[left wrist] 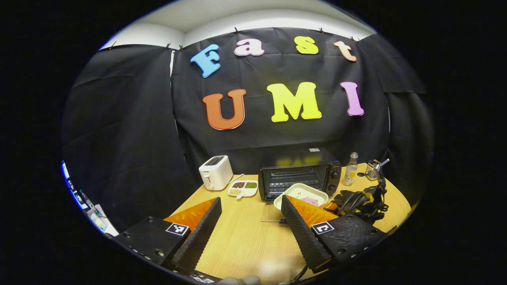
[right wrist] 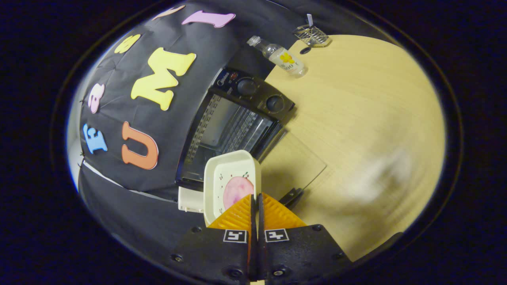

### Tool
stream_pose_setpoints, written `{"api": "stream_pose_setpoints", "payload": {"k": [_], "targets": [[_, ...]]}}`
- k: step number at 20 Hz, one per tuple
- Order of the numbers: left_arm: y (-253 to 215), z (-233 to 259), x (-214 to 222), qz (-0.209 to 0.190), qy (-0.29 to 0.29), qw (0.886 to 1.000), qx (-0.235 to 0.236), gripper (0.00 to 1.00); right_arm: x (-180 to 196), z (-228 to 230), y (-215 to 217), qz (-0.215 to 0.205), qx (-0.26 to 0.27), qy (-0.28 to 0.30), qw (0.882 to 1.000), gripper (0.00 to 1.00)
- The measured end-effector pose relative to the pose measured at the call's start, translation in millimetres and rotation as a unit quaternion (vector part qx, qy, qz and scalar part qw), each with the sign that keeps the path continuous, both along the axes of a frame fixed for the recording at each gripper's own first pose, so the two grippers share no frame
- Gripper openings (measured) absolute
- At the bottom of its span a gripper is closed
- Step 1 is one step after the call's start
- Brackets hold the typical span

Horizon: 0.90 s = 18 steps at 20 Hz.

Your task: Open the electric oven with the left hand, put the food in, and close the electric oven.

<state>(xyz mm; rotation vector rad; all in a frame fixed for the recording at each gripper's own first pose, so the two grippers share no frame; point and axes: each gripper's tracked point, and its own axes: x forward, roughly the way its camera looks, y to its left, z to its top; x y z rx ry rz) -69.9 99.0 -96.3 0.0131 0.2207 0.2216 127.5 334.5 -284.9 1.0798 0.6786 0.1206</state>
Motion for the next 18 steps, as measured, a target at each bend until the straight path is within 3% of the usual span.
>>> {"api": "stream_pose_setpoints", "payload": {"k": [1, 6, 13, 18], "targets": [[2, -2, 1, 0.004, 0.002, 1.000, -0.001, 0.97, 7, -2, 8, -0.001, 0.002, -0.002, 1.000, 0.00], [14, -17, 12, 0.021, 0.020, 1.000, -0.002, 0.97, 47, -13, 27, -0.003, 0.017, 0.009, 1.000, 0.04], [26, -36, 41, 0.041, 0.040, 0.998, -0.016, 0.96, 127, -9, -3, -0.040, 0.020, -0.013, 0.999, 0.00], [23, -38, 53, 0.044, 0.038, 0.998, -0.021, 0.97, 166, 5, -17, -0.054, 0.022, -0.062, 0.996, 0.03]]}}
